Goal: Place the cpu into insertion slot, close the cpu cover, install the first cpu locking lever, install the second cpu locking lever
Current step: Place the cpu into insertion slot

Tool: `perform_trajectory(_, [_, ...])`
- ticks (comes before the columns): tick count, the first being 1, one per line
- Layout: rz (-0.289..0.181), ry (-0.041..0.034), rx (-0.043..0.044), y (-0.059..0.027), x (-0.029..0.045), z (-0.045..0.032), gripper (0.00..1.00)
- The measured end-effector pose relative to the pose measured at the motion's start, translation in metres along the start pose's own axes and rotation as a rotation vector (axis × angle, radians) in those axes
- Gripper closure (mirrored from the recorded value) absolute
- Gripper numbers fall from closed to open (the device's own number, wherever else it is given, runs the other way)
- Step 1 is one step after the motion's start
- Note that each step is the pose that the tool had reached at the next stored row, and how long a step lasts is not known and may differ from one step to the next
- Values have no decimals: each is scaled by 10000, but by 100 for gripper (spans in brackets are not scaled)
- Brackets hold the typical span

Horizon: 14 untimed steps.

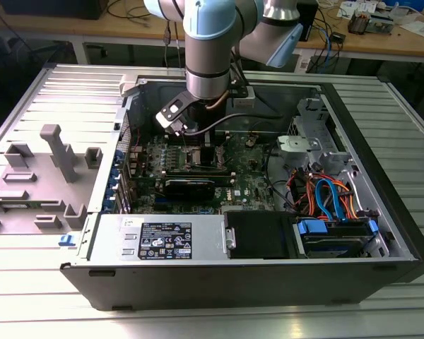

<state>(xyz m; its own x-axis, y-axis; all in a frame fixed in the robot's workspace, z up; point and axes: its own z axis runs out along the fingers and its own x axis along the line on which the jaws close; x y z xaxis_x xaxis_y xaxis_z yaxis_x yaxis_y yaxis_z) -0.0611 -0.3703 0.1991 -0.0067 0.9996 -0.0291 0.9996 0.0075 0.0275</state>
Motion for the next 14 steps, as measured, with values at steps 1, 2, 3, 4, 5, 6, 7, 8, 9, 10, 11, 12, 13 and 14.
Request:
perform_trajectory(1, [0,0,0,0,0,0,45])
perform_trajectory(2, [0,0,0,0,0,0,45])
perform_trajectory(3, [1,3,-1,0,1,-3,45])
perform_trajectory(4, [0,8,-4,1,1,-9,45])
perform_trajectory(5, [0,5,2,1,0,-19,45])
perform_trajectory(6, [0,3,5,1,0,-23,45])
perform_trajectory(7, [0,11,7,1,-1,-24,45])
perform_trajectory(8, [0,81,7,1,-6,-24,45])
perform_trajectory(9, [3,141,6,1,-10,-23,45])
perform_trajectory(10, [5,213,5,1,-16,-22,45])
perform_trajectory(11, [6,235,5,1,-20,-21,45])
perform_trajectory(12, [7,241,4,0,-25,-19,45])
perform_trajectory(13, [8,244,4,0,-26,-17,45])
perform_trajectory(14, [8,245,4,0,-28,-16,45])
